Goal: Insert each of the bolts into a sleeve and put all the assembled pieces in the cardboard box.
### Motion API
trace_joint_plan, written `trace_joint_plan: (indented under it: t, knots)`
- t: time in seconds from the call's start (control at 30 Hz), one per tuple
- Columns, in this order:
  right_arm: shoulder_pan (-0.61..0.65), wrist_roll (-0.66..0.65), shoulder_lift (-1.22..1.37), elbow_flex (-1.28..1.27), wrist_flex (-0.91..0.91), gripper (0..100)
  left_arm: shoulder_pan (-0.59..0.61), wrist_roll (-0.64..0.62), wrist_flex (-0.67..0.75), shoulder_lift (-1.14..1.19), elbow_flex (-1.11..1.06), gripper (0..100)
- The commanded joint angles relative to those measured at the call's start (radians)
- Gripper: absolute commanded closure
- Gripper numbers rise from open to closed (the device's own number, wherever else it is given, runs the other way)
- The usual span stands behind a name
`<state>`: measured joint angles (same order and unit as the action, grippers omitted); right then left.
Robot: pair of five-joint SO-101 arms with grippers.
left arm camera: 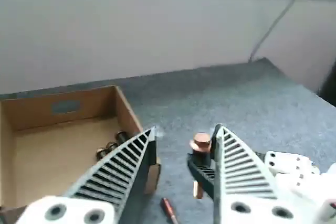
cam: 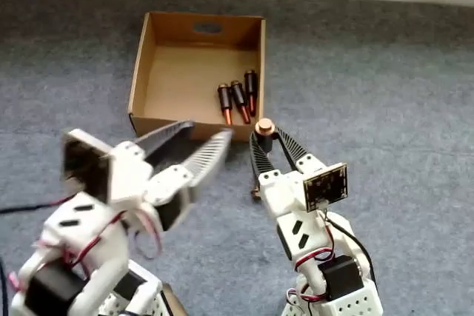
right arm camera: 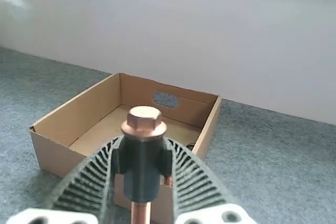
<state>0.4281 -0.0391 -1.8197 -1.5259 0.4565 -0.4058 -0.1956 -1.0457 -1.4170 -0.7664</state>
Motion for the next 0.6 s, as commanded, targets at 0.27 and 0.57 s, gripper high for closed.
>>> trace_joint_plan:
  t: [0.27, 0.57]
  knots:
    - [0.007, -0.005, 0.068, 0.128, -0.004, 99.2, 0.705, 0.012, -0.055, -0.117, -0.435, 97]
    - [0.007, 0.078, 0.651, 0.653, 0.076, 99.2, 0.671, 0.241, 0.170, -0.220, -0.806, 97]
